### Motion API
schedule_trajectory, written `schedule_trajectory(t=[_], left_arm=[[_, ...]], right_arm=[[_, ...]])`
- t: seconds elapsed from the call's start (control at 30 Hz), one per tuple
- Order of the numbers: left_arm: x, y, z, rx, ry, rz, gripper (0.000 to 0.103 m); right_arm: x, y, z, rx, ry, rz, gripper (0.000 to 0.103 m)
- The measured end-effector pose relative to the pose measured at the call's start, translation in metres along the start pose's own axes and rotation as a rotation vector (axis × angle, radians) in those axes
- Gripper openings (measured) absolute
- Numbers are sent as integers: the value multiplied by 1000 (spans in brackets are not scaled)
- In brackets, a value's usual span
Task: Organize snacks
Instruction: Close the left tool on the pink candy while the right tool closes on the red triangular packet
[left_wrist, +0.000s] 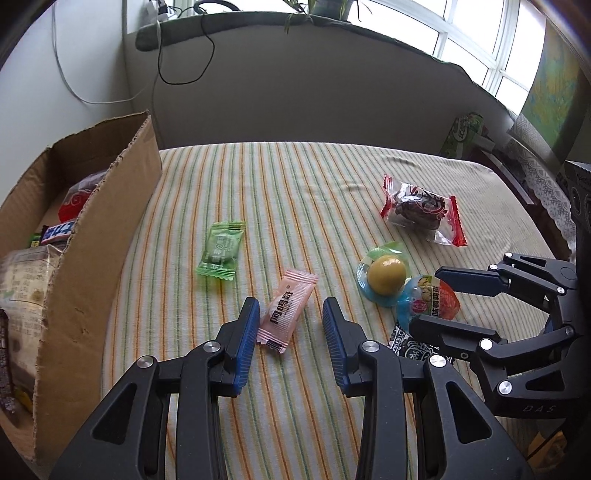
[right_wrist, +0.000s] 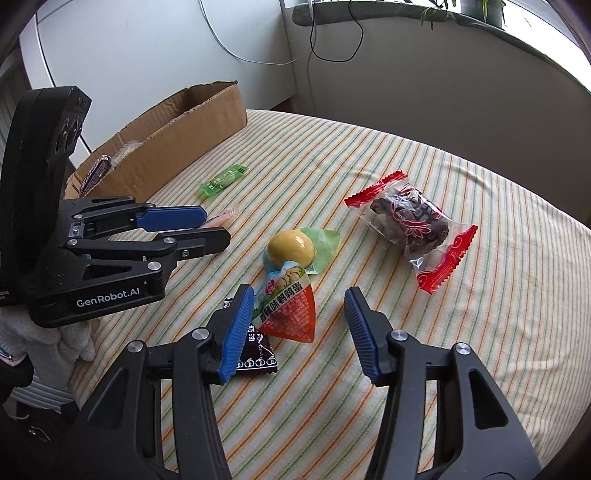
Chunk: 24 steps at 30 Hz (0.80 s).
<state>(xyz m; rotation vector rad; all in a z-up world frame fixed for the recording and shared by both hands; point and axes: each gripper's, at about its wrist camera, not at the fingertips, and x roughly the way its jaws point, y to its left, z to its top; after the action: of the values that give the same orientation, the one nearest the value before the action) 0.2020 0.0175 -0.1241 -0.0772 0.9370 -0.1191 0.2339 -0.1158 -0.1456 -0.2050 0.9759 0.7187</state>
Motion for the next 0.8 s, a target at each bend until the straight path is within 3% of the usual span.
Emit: schedule_trajectory(t=[0.07, 0.17, 0.27, 0.8], left_arm=[[3, -1, 2, 4, -2, 4, 34], [4, -3, 2, 12, -12, 13, 32], [3, -2, 1, 6, -17, 23, 18], [-20, -2, -2, -21, -74, 1, 17]], right_arm=[[2, 1, 1, -8, 2, -4, 50], [4, 5, 3, -28, 6, -6, 31], [4, 7, 2, -37, 3, -8, 30], [-26, -7, -3, 30, -67, -15, 25]])
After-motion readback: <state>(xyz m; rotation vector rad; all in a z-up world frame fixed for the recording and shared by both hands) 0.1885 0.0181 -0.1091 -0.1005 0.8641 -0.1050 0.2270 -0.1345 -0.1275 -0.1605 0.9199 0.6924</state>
